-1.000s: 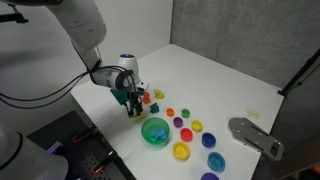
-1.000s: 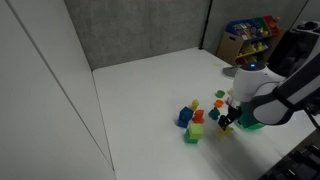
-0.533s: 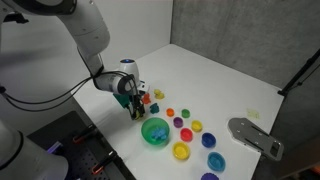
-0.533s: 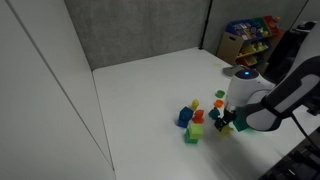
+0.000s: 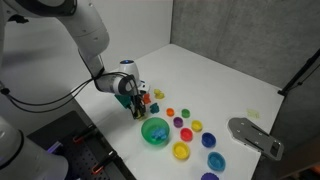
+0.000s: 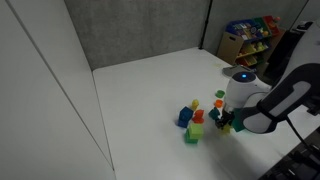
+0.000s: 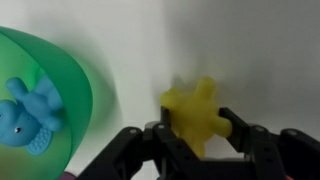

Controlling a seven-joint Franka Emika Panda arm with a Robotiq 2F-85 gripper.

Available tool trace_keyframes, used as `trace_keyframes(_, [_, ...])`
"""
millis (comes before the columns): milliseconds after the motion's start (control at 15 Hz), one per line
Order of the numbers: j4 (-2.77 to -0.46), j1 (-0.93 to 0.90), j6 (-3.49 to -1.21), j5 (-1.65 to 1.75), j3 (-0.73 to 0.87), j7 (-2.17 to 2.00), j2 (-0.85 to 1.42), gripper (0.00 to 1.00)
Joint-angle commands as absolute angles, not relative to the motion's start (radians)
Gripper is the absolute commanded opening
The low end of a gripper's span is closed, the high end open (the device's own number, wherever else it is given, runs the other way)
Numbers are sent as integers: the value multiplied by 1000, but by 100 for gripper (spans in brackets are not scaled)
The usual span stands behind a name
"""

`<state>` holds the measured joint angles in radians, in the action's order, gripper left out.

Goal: Put the yellow blob in the green bowl

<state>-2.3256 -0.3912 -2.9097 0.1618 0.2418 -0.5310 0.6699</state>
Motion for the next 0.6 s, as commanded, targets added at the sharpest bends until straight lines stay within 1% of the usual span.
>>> trace_keyframes(0, [-2324,-402,-2889,135,268,-481,613,27])
trace_keyframes(133, [-2329,-391,-2879,136,274,-470,568,23])
trace_keyframes(533, [-2346,-341,-2781,167,300,-453,417,20])
